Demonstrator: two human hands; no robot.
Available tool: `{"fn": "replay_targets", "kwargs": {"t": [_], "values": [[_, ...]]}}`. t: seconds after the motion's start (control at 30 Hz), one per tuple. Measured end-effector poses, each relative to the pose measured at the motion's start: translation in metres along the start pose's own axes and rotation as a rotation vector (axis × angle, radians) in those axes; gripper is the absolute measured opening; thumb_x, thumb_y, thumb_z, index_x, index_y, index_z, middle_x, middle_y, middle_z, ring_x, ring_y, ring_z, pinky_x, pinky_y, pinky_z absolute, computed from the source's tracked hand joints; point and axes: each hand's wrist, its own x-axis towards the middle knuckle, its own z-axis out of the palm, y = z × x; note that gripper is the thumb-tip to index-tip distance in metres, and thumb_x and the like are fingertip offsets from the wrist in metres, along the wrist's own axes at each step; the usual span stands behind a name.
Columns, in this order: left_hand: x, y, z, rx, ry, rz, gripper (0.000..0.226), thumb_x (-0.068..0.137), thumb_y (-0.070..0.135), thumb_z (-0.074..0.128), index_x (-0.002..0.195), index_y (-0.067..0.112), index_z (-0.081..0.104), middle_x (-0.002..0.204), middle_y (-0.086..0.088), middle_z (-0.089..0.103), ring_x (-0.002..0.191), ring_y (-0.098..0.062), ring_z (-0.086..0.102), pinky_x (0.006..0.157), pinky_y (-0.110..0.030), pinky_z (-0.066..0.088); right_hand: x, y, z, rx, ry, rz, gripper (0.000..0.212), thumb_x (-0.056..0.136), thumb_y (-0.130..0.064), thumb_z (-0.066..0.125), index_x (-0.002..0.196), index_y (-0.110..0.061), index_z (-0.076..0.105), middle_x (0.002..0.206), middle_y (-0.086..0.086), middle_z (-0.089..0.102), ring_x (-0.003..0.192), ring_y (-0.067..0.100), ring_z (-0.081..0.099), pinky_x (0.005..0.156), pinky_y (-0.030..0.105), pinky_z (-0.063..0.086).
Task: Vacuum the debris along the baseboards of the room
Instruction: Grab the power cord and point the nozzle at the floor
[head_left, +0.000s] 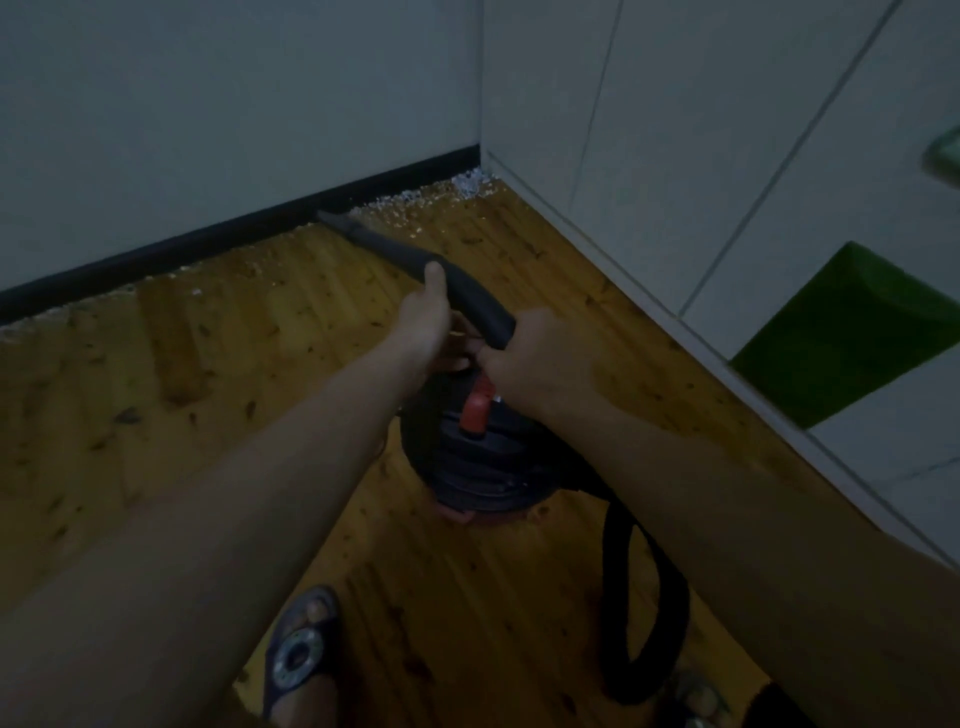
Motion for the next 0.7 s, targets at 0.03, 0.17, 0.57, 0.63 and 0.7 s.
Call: {"fn": "replay_targets", "kwargs": {"t": [0.03, 0.17, 0.57, 0.63, 0.7], "values": [[0.007, -0.006, -0.008, 0.076, -0.008, 0.028, 0.063, 0.109, 0.057, 0.021, 0.119, 0.01, 0.061, 0.099, -0.012, 0.074, 0.087, -0.027, 0.073, 0.08, -0.042, 0.06, 0.006, -0.003, 0.01, -0.006, 0.003, 0.018, 0.034, 0.089, -0.048, 0.07, 0.092, -0.015, 0.065, 0.073, -0.002, 0.059, 0.062, 0.015, 0.058, 0.049, 0.027, 0.037], [0.043, -0.04, -0.048, 0.374, -0.019, 0.137, 0.036, 0.11, 0.033, 0.034, 0.104, 0.014, 0.064, 0.106, -0.01, 0.071, 0.1, -0.029, 0.067, 0.091, -0.042, 0.055, 0.028, -0.012, 0.041, -0.038, 0.0, 0.071, 0.029, 0.088, -0.04, 0.07, 0.095, -0.012, 0.065, 0.074, -0.001, 0.059, 0.06, 0.013, 0.056, 0.046, 0.026, 0.033], [0.097, -0.152, -0.083, 1.102, -0.402, 0.047, 0.073, 0.09, 0.011, 0.068, 0.153, 0.007, 0.032, 0.148, -0.014, 0.05, 0.133, -0.031, 0.051, 0.097, -0.033, 0.047, 0.043, -0.006, 0.053, -0.063, -0.039, 0.089, 0.022, 0.087, -0.034, 0.063, 0.08, -0.015, 0.055, 0.07, 0.001, 0.056, 0.052, 0.011, 0.048, 0.043, 0.024, 0.026], [0.103, -0.147, -0.085, 1.188, -0.322, 0.096, 0.044, 0.097, 0.012, 0.058, 0.14, 0.005, 0.051, 0.134, -0.015, 0.061, 0.119, -0.03, 0.06, 0.082, -0.031, 0.046, 0.043, -0.008, 0.051, -0.094, -0.041, 0.076, 0.023, 0.087, -0.035, 0.063, 0.08, -0.015, 0.055, 0.069, 0.001, 0.055, 0.052, 0.012, 0.047, 0.043, 0.024, 0.026], [0.103, -0.145, -0.09, 1.268, -0.281, 0.149, 0.026, 0.101, 0.011, 0.05, 0.124, 0.006, 0.062, 0.12, -0.014, 0.066, 0.102, -0.028, 0.061, 0.075, -0.031, 0.043, 0.043, -0.007, 0.051, -0.125, -0.041, 0.08, 0.025, 0.087, -0.036, 0.063, 0.082, -0.013, 0.057, 0.071, 0.002, 0.057, 0.052, 0.012, 0.049, 0.042, 0.025, 0.026]]}}
